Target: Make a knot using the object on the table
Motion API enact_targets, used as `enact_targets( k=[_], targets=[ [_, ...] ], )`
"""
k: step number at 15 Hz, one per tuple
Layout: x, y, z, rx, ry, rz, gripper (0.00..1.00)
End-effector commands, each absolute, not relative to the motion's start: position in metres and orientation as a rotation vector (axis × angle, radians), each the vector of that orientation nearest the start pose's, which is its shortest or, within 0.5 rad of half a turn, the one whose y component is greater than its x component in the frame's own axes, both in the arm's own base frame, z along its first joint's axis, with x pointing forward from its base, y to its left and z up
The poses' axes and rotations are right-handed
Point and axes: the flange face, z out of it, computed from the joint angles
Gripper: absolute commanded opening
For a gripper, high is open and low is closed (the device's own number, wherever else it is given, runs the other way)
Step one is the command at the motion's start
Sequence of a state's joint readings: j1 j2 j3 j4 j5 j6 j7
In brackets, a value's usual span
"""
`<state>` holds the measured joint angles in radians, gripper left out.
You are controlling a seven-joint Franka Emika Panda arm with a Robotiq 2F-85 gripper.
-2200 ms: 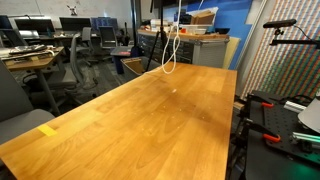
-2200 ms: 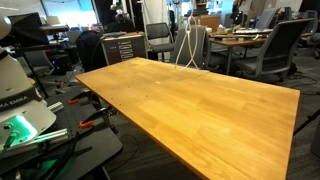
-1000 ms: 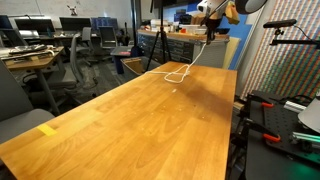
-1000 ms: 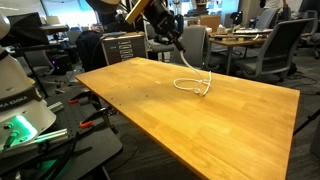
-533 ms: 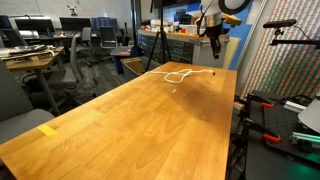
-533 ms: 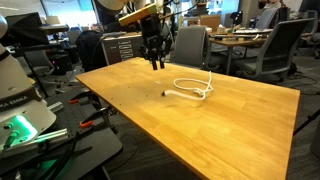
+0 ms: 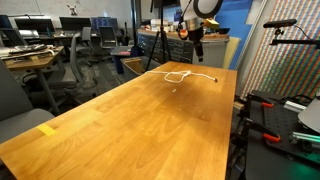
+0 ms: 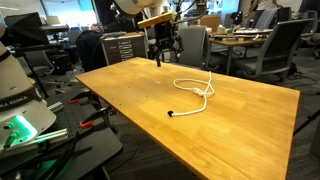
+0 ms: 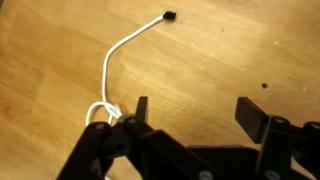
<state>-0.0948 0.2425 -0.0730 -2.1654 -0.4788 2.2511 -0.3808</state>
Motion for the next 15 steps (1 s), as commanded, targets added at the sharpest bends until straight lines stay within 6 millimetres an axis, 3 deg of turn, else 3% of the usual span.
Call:
enact_targets(
  k=[1, 4, 8, 9, 12, 13, 15],
  targets=[
    [0.546, -0.102, 0.269, -3.3, -0.942, 0.42, 0.98],
    [0.565, -0.108, 0.277, -3.293, -0.909, 0.242, 1.0],
    [0.574, -0.139, 0.323, -3.216, -0.652, -0.037, 1.0],
    [0.573, -0.126, 0.293, -3.248, -0.702, 0.091, 1.0],
    [0.574, -0.143, 0.316, -3.233, -0.641, 0.007, 1.0],
    [0.573, -0.138, 0.291, -3.108, -0.621, 0.103, 1.0],
    [0.588, -0.136, 0.261, -3.16, -0.602, 0.102, 1.0]
  ],
)
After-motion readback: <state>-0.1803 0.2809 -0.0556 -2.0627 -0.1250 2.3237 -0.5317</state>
